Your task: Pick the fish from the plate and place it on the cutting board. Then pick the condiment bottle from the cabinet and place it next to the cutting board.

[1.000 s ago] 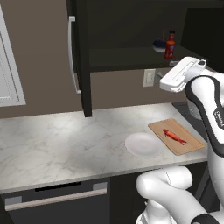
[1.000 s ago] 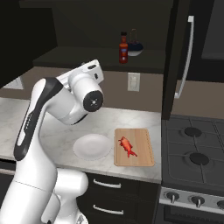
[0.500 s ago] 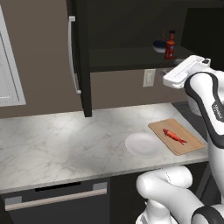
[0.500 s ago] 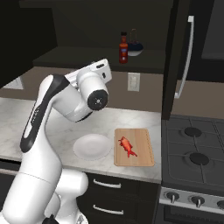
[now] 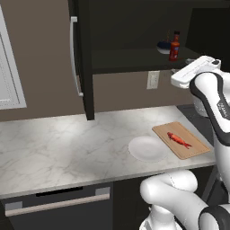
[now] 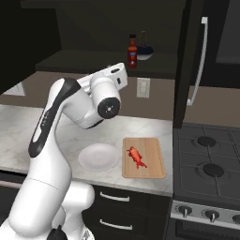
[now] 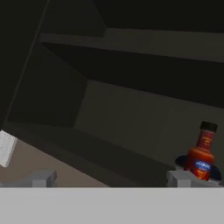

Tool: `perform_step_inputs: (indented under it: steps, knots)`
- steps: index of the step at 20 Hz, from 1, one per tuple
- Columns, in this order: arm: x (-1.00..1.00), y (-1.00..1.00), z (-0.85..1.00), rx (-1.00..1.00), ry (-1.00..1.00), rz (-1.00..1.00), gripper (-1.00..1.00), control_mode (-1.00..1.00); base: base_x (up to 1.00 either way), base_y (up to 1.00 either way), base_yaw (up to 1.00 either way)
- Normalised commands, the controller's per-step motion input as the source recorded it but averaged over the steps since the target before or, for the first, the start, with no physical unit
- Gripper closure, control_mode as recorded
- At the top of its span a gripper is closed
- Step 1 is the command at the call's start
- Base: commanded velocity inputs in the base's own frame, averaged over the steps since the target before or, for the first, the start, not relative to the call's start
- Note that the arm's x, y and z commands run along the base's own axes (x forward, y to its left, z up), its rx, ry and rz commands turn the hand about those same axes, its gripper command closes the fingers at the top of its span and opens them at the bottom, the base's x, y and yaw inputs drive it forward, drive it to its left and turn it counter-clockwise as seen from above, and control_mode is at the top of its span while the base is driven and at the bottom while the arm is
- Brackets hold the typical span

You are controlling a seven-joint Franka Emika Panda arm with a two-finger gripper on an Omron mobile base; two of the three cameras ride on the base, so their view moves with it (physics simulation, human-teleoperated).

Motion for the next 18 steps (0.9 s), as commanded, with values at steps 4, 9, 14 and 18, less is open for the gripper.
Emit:
perform_step_inputs:
  steps: [4,9,14,18]
  knots:
    - [0.07,-0.14,0.09,0.0,-0.04,-0.08,-1.0,-1.0,0.0,0.0,0.0]
    - [0.05,-0.05,0.13,0.0,-0.02,-0.09,-1.0,-1.0,0.0,0.0,0.0]
    - [0.06,-0.02,0.13,0.0,-0.01,-0.09,-1.0,-1.0,0.0,0.0,0.0]
    - [0.04,-0.01,0.12,0.0,-0.01,-0.09,-1.0,-1.0,0.0,0.0,0.0]
